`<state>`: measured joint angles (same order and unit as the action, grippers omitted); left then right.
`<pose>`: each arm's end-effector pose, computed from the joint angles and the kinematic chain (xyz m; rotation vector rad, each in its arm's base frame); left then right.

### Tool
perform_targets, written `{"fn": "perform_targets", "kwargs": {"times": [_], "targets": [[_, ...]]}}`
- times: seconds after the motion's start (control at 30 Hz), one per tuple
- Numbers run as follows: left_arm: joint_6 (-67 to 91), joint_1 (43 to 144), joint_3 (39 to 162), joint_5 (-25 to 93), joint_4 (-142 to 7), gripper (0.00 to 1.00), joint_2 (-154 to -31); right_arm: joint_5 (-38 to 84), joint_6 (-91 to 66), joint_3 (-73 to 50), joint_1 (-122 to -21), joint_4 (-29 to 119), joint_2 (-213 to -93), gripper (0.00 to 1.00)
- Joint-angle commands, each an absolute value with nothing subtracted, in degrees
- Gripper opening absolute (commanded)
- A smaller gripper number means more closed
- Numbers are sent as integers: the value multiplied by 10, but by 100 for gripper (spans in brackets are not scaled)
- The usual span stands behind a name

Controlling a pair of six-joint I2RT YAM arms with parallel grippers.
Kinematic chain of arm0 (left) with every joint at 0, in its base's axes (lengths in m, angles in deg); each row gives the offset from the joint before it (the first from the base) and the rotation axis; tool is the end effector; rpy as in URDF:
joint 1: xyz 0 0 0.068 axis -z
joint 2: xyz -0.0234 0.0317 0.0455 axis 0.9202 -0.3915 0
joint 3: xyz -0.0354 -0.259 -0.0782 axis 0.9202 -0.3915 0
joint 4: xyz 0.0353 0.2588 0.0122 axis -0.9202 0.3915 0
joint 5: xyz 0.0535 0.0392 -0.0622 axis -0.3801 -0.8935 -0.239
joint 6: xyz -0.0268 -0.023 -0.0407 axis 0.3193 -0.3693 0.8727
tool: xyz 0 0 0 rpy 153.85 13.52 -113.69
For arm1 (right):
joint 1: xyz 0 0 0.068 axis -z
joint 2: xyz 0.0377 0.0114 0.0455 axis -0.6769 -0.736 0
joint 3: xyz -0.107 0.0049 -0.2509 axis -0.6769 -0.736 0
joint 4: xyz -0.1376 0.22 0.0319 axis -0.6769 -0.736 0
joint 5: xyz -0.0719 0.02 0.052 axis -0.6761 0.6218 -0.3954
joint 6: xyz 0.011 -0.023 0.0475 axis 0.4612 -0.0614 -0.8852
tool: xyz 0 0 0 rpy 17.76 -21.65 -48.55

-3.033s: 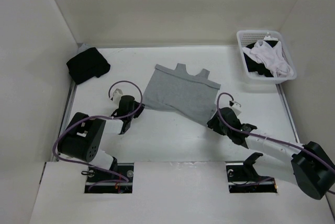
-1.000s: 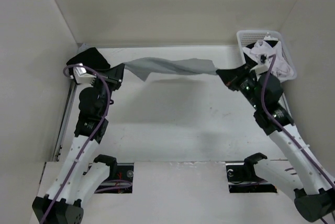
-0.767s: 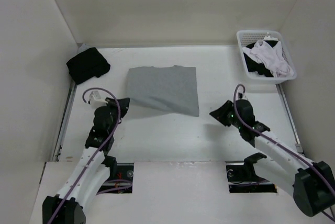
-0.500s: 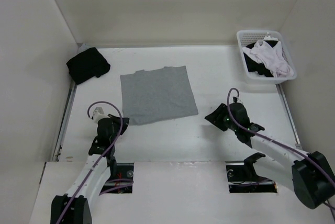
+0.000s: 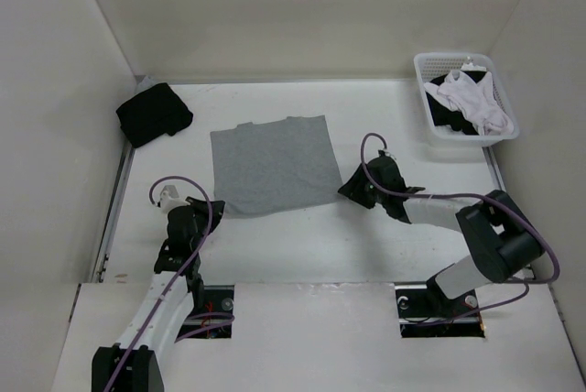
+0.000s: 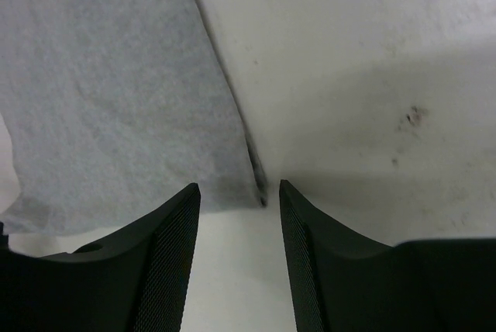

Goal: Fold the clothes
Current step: Fold the tank top

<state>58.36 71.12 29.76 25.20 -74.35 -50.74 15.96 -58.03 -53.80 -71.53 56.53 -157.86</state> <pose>0.1402 -0.0096 0.1380 -0.9239 1.8122 -0.6822 0.2444 0.1353 0.1452 0.4847 2.3655 0.7100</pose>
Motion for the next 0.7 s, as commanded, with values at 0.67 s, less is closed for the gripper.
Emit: {"fn": "perform_targets", "kwargs": {"times": [0.67], "targets": [[598, 721, 286, 264, -764, 3, -498, 129, -593, -545, -726, 582, -1604, 41]]}}
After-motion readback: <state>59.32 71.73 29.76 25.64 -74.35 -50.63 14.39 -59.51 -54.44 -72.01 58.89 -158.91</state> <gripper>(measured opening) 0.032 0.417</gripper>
